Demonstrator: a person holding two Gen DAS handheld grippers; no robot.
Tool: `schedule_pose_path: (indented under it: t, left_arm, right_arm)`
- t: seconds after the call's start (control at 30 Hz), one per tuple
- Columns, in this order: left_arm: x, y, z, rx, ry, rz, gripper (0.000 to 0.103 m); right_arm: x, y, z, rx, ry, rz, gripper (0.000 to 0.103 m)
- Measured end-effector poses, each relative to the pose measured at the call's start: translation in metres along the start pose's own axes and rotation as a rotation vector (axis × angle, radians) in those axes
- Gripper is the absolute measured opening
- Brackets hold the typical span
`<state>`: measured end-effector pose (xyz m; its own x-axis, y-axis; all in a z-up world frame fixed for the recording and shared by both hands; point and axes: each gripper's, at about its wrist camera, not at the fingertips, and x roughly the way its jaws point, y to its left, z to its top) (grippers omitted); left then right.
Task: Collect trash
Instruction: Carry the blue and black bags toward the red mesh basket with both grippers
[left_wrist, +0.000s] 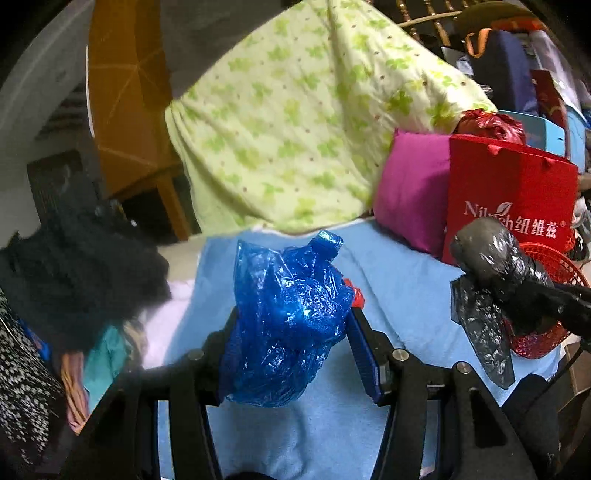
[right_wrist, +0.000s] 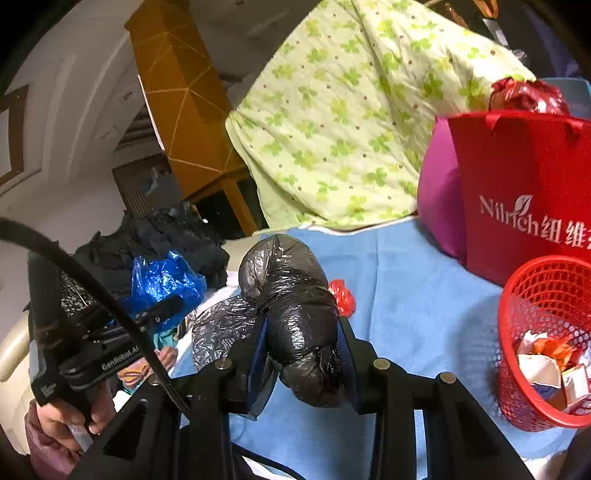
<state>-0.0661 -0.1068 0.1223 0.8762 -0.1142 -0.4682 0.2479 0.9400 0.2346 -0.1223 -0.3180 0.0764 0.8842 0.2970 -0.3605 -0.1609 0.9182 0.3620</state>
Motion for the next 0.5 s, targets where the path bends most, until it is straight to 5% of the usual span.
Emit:
schedule_pose_path:
  t: [0.5]
  left_arm:
    - [-0.025,-0.035,0.014,0.045,-0.043,-0.005,0.057]
  right_arm:
    - [-0.035,-0.001,0.005,-0.029,-0.082,-0.006,0.038]
